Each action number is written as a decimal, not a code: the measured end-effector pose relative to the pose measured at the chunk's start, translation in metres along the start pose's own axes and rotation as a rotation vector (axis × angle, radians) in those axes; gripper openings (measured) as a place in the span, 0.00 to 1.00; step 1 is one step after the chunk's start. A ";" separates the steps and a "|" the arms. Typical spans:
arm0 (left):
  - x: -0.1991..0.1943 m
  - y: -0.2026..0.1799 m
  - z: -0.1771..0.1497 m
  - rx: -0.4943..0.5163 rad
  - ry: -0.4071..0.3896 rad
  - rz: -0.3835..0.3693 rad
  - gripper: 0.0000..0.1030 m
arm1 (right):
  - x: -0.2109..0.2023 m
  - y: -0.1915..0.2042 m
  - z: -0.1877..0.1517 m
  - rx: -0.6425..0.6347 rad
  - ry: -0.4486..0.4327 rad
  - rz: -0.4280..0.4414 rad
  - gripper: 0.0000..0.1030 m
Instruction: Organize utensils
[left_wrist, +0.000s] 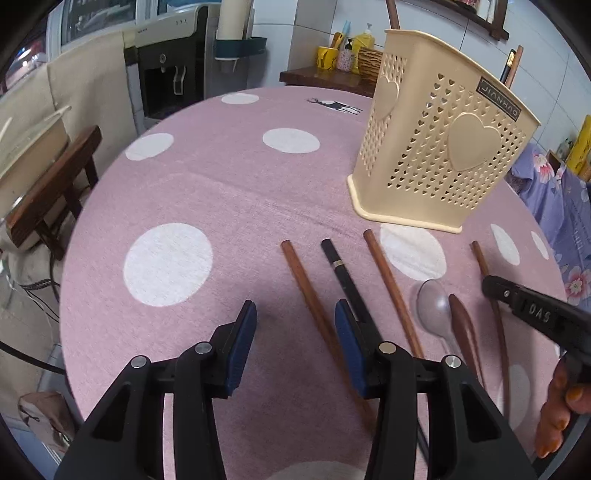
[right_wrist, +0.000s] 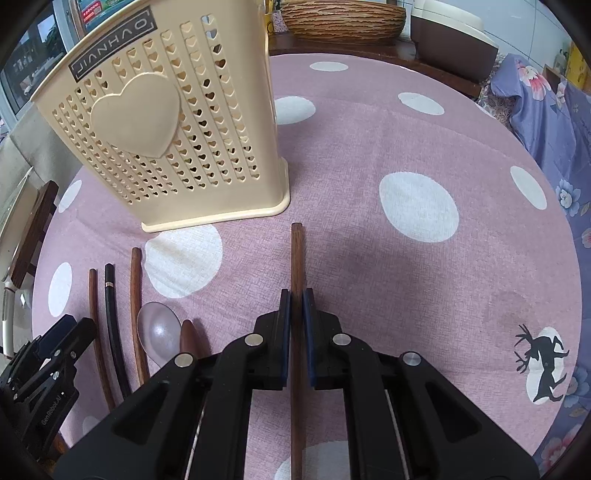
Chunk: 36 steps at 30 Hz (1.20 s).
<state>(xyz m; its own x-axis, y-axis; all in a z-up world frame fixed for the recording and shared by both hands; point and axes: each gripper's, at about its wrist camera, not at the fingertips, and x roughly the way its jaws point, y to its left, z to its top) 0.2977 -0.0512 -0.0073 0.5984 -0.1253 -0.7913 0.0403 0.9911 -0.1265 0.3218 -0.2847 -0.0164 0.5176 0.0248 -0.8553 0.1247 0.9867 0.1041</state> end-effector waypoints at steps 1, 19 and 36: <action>0.003 -0.002 0.003 0.008 0.003 0.003 0.43 | 0.000 0.001 0.000 0.000 0.000 -0.002 0.07; 0.020 0.006 0.028 0.032 0.040 -0.005 0.12 | 0.001 0.006 0.004 -0.030 -0.001 -0.019 0.07; 0.018 0.000 0.030 0.016 0.024 -0.045 0.10 | -0.010 -0.010 0.010 0.020 -0.056 0.090 0.07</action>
<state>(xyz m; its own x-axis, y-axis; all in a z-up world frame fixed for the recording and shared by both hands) 0.3330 -0.0520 -0.0038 0.5763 -0.1708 -0.7992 0.0798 0.9850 -0.1529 0.3237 -0.2965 -0.0033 0.5741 0.1036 -0.8122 0.0922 0.9775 0.1898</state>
